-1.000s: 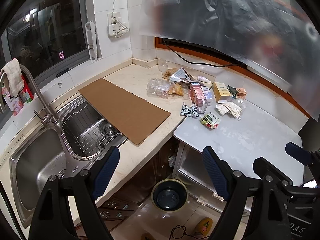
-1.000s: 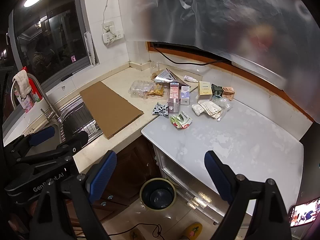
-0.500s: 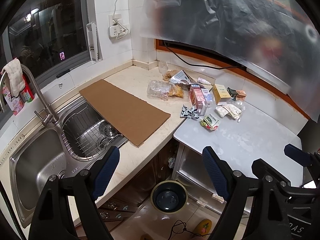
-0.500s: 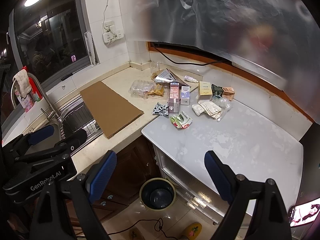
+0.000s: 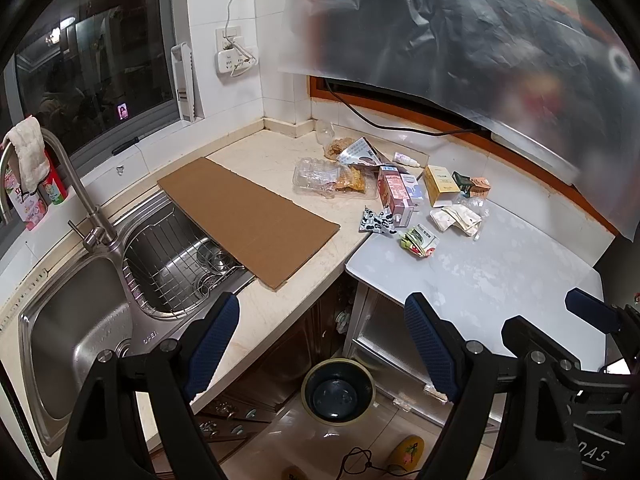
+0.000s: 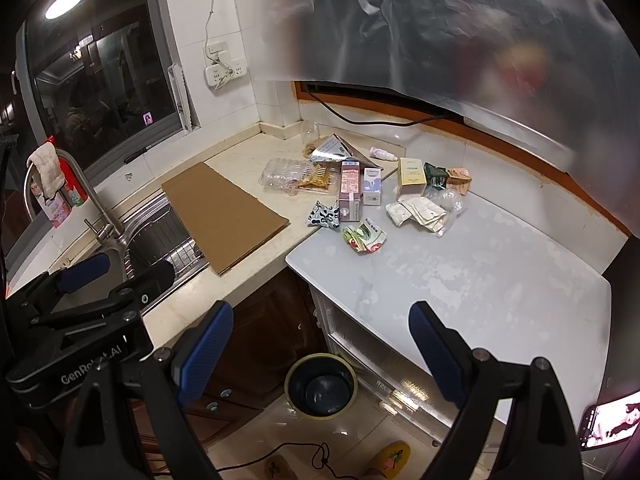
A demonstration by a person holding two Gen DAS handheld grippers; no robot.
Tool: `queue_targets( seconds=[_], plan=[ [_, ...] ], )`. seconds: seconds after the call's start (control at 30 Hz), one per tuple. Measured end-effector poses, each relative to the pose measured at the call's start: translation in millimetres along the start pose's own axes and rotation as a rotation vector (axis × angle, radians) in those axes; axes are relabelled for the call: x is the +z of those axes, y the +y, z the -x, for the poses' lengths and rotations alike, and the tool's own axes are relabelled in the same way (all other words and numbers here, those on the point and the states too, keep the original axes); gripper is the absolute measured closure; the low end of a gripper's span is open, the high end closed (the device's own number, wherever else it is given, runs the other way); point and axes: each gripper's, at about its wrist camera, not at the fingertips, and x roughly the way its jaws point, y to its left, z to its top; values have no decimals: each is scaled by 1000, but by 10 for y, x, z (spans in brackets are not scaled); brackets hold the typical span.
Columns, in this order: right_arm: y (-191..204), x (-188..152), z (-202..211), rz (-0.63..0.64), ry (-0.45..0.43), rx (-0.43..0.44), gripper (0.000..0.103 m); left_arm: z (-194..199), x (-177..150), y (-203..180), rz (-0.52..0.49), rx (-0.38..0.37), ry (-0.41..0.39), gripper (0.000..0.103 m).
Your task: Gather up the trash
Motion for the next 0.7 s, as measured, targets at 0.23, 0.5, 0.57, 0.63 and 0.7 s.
queue_targets(
  seconds=[0.23,0.5,0.57,0.63,0.7],
  plan=[
    [2,-16,2,-8,-1,-2,13,2,-30,-13,-3,-5,0,20],
    [6,-16,-1,-17,2,-3,13,-17,-38,72,-4,-20,12,20],
    [6,-10,-10,-18,3,-4,13,-26,-40,108,-5,-25,15,20],
    [31,-26,-12,-23,6,-6,13,-37,-41,144,-9,-31,18,20],
    [67,-41,-17,-30,10,-10,13,-52,-39,180,-16,-38,22,20]
  ],
)
